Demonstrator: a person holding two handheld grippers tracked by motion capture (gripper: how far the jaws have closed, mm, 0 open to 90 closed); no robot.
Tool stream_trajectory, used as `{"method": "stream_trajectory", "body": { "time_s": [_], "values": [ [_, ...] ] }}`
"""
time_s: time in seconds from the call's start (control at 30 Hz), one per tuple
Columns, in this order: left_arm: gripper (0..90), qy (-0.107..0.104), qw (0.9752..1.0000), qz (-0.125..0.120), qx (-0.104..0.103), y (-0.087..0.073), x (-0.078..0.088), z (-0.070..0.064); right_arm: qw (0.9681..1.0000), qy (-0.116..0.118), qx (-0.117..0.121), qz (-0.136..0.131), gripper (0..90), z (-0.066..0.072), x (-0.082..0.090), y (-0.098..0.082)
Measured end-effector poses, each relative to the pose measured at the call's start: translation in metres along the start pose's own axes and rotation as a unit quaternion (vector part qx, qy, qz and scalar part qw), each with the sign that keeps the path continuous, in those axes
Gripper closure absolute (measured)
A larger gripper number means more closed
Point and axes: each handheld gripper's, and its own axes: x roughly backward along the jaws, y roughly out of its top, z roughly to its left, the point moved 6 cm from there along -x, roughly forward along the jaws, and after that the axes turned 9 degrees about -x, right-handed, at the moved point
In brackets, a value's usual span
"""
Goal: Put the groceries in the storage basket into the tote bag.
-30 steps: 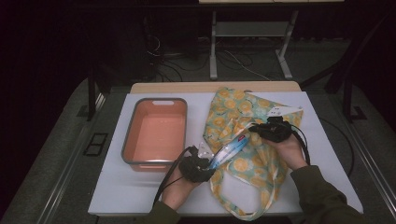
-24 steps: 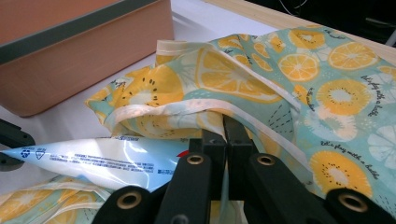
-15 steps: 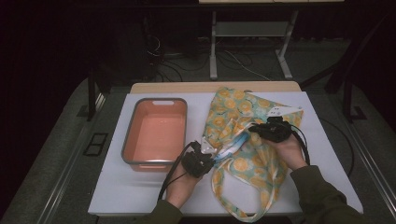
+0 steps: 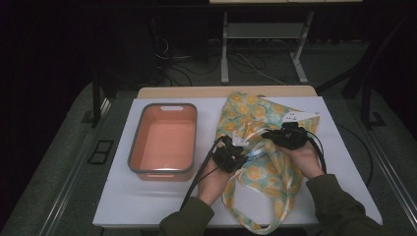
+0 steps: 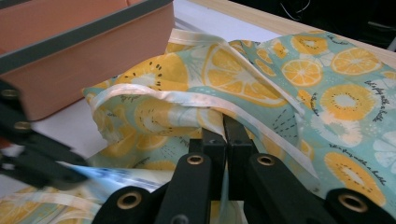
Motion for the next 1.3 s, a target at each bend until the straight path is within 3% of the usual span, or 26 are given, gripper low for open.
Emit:
{"method": "stream_trajectory", "body": {
  "time_s": [0.27, 0.43, 0.67, 1.0, 1.17, 1.3],
  "values": [
    [88.9, 0.002, 0.9999, 0.001, 0.011, 0.022, -0.035, 0.010, 1.0000, 0.000, 0.000, -0.005, 89.3, -0.001, 0.003, 0.002],
    [86.8, 0.000, 0.9998, 0.013, 0.017, 0.022, -0.050, 0.011, 1.0000, 0.000, -0.002, -0.006, 89.2, -0.002, 0.003, 0.002],
    [71.3, -0.005, 0.9997, -0.022, 0.009, 0.014, -0.016, 0.009, 1.0000, 0.000, -0.004, -0.008, 89.3, -0.003, 0.007, 0.002],
    [53.1, -0.014, 0.9988, -0.046, 0.004, -0.019, 0.040, -0.006, 1.0000, 0.005, 0.004, -0.004, 89.2, 0.002, 0.014, 0.001],
    [39.8, -0.004, 0.9997, -0.022, -0.008, -0.039, 0.042, -0.010, 0.9998, 0.012, 0.015, 0.006, 89.2, 0.009, 0.020, -0.005],
    [31.2, -0.009, 0.9999, 0.000, 0.004, -0.052, 0.025, -0.007, 0.9996, 0.018, 0.020, 0.013, 89.2, 0.014, 0.022, -0.010]
  ]
}}
